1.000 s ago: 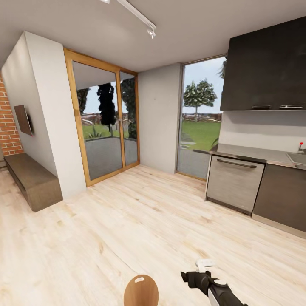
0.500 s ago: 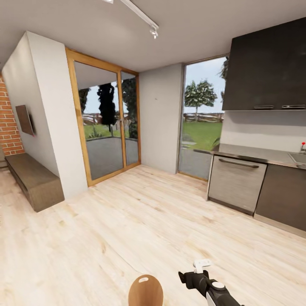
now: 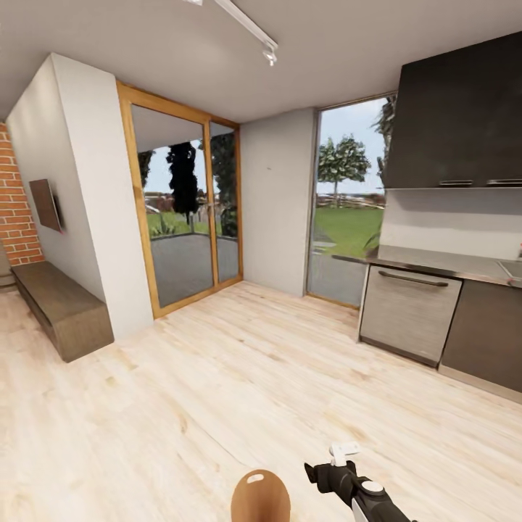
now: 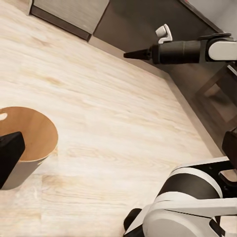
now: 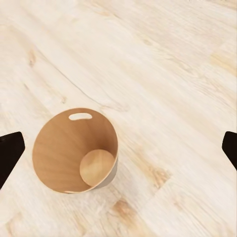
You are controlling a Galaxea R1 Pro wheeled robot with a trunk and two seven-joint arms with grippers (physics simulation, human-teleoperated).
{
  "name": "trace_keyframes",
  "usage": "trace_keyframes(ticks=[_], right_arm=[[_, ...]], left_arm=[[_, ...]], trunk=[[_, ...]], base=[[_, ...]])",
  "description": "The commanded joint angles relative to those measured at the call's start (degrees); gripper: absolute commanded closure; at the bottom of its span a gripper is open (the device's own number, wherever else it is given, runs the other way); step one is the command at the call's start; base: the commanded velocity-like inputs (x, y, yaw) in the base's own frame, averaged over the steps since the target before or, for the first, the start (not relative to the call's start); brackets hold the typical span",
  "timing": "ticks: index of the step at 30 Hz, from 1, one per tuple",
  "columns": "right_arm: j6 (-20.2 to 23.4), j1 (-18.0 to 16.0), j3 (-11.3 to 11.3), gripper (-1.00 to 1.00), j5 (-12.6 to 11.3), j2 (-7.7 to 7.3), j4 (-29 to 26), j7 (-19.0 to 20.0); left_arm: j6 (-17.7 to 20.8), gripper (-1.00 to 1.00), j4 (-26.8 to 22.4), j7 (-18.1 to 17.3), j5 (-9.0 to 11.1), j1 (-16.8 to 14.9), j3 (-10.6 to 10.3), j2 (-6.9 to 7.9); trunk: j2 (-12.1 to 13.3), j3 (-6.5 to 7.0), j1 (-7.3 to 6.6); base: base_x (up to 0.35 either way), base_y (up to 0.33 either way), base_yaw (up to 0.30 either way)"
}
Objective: Put the three can of soda from the living room inside the tash can in the kitchen.
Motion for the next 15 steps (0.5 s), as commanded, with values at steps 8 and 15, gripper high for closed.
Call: trace_keyframes(ticks=[8,15], right_arm=[[0.0,0.0,-0.03,-1.0,0.0,-0.08,0.0,0.02],[-0.05,0.0,-0.04,-1.0,0.0,-0.16,0.0,0.03]], left_arm=[[0.0,-1.0,0.02,0.0,0.0,0.0,0.01,0.0],[0.0,-1.0,0.0,0.0,0.0,0.0,0.05,0.0]], trunk=[[0.0,0.0,0.0],[0.0,0.0,0.0]], base=[[0.028,0.057,0.0],[0.078,0.06,0.0]])
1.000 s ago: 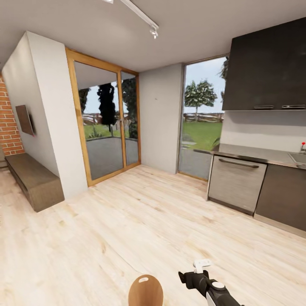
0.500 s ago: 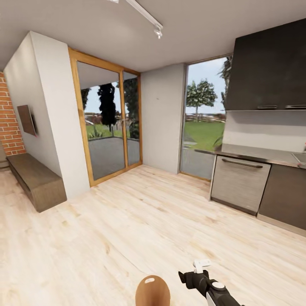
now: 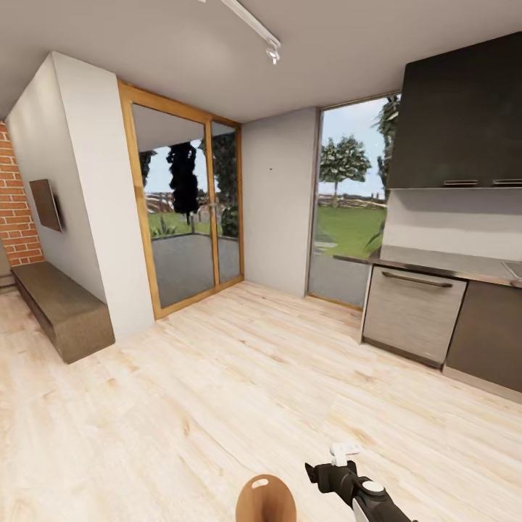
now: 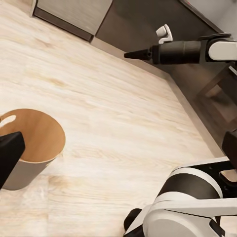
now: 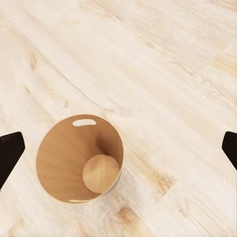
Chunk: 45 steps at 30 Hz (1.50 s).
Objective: Put the three can of soda from the living room inside the tash can in the kitchen.
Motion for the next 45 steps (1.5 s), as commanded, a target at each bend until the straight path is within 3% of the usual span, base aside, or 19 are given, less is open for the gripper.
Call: trace_keyframes(ticks=[1,45], right_arm=[[-0.01,0.0,0.0,-1.0,0.0,-0.01,0.0,0.0],[-0.04,0.0,0.0,-1.0,0.0,-0.07,0.0,0.0]], left_arm=[[0.0,-1.0,0.0,0.0,0.0,0.0,0.01,0.0],[0.04,-1.0,0.35,0.0,0.0,0.0,0.19,0.0]], trunk=[[0.0,0.0,0.0],[0.0,0.0,0.0]], base=[[0.031,0.023,0.0],[0.047,0.024,0.0]])
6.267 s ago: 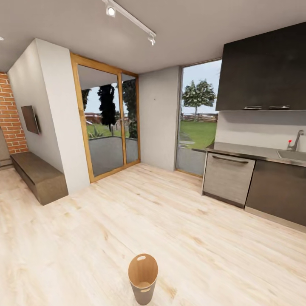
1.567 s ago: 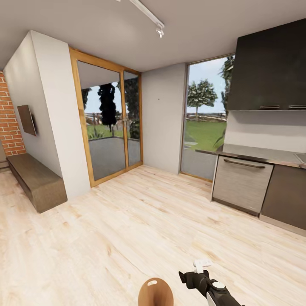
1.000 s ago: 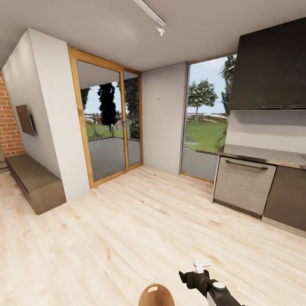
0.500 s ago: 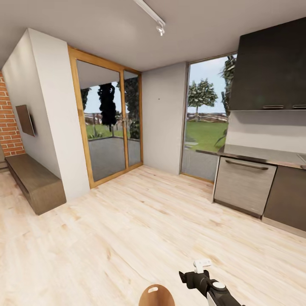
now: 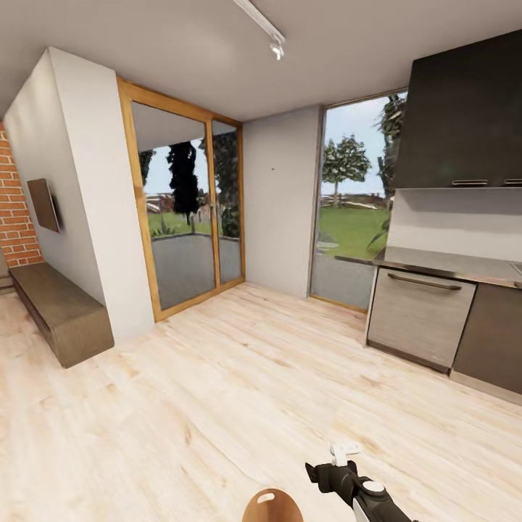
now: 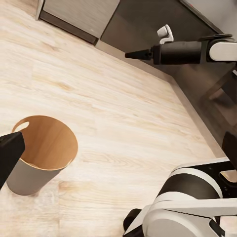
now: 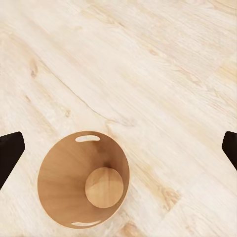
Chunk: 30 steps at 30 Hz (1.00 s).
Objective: Put the three can of soda from the living room inside the tash can in the kitchen.
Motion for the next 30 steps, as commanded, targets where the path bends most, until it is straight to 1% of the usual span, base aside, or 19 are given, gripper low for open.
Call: trace_keyframes(ticks=[1,24,30], right_arm=[[0.0,0.0,0.0,-1.0,0.0,0.0,0.0,0.0],[0.0,0.0,0.0,-1.0,0.0,0.0,0.0,0.0],[0.0,0.0,0.0,-1.0,0.0,0.0,0.0,0.0]], left_arm=[[-0.01,-1.0,0.0,0.0,0.0,0.0,0.01,0.0],[0.04,-1.0,-0.02,0.0,0.0,0.0,-0.07,0.0],[0.05,-1.0,0.0,0.0,0.0,0.0,-0.07,0.0]], trunk=[[0.0,0.0,0.0],[0.0,0.0,0.0],[-2.41,-1.09,1.32]], base=[[0.003,0.005,0.0],[0.0,0.001,0.0],[0.0,0.0,0.0]])
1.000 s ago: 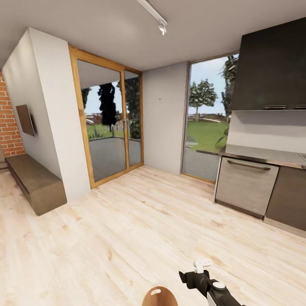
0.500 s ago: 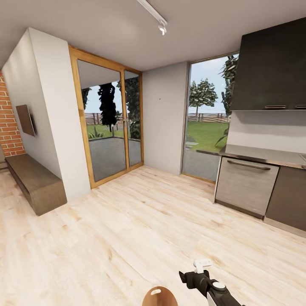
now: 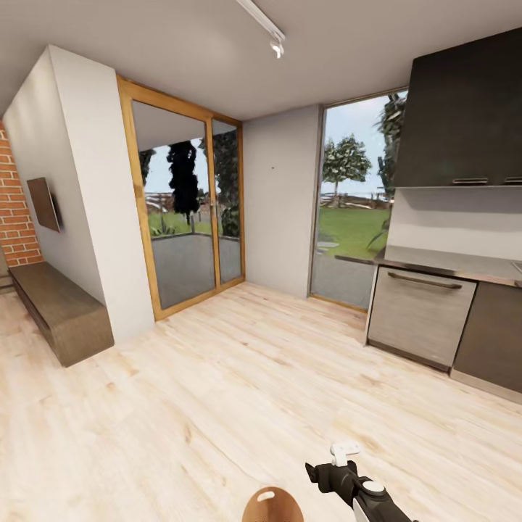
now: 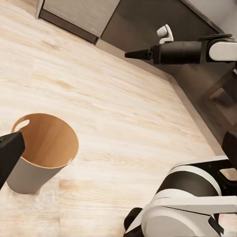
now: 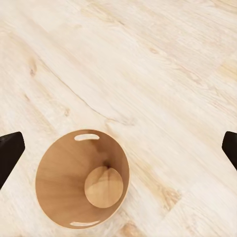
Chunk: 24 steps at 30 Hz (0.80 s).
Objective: Put the three can of soda from the living room inside the tash can in the kitchen.
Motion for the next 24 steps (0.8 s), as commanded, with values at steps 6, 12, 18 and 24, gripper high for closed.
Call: trace_keyframes(ticks=[6,12,18,24], right_arm=[[0.0,0.0,0.0,-1.0,0.0,0.0,0.0,0.0],[0.0,0.0,0.0,-1.0,0.0,0.0,0.0,0.0],[0.0,0.0,0.01,-1.0,0.0,0.0,0.0,0.0],[0.0,0.0,0.02,-1.0,0.0,0.0,0.0,0.0]], left_arm=[[-0.04,-1.0,0.0,0.0,0.02,0.0,-0.02,0.0],[-0.08,-1.0,0.0,0.0,0.02,0.0,-0.08,0.0],[-0.09,-1.0,0.0,0.0,0.0,0.0,-0.09,0.02],[-0.09,-1.0,0.0,0.0,0.0,0.0,-0.09,0.01]], trunk=[[-2.42,-1.38,1.33],[-4.83,-2.96,2.64],[-7.24,-4.58,3.96],[-9.64,-6.2,5.28]], base=[[0.0,0.0,0.0],[0.0,0.0,0.0],[0.0,0.0,0.0],[0.0,0.0,0.0]])
